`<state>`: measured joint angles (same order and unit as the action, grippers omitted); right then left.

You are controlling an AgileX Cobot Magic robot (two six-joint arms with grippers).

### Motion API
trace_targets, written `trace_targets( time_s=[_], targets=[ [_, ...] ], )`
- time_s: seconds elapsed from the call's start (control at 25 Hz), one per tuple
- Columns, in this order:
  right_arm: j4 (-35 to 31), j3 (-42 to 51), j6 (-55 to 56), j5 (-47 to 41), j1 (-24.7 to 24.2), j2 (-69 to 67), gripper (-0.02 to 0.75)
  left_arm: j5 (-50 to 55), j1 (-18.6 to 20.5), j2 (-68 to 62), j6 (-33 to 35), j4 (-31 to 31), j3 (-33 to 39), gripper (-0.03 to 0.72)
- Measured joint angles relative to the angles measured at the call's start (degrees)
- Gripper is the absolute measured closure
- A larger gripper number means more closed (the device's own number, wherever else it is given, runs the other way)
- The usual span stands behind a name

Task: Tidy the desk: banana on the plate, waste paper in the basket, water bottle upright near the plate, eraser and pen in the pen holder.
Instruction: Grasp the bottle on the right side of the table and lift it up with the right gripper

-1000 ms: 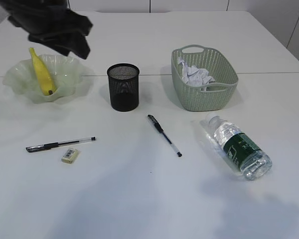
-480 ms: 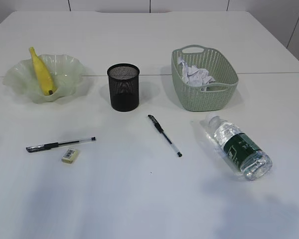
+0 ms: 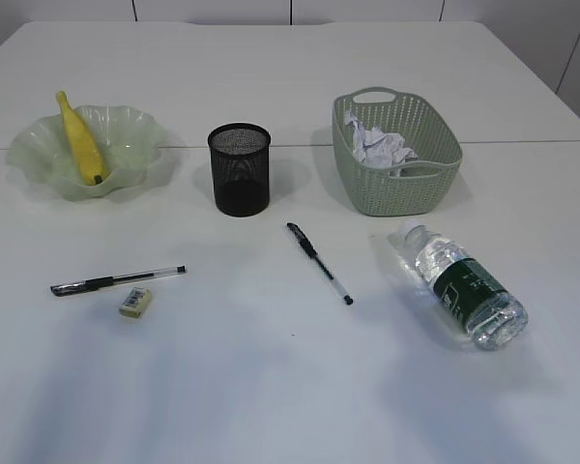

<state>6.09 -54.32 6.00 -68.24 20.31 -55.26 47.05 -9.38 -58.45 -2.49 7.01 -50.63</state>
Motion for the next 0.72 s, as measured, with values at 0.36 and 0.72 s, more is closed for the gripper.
trace_targets(
  time_s=[0.36, 0.72],
  targets=[
    [0.0, -14.5, -2.1, -0.6, 0.0, -20.0, 0.237, 4.8, 0.0, 1.0, -0.1, -0.5, 0.1, 0.369],
    [0.5, -28.5, -6.3, -2.0, 0.0, -38.1, 0.232, 6.3, 0.0, 1.0, -0.1, -0.5, 0.1, 0.369]
  ],
)
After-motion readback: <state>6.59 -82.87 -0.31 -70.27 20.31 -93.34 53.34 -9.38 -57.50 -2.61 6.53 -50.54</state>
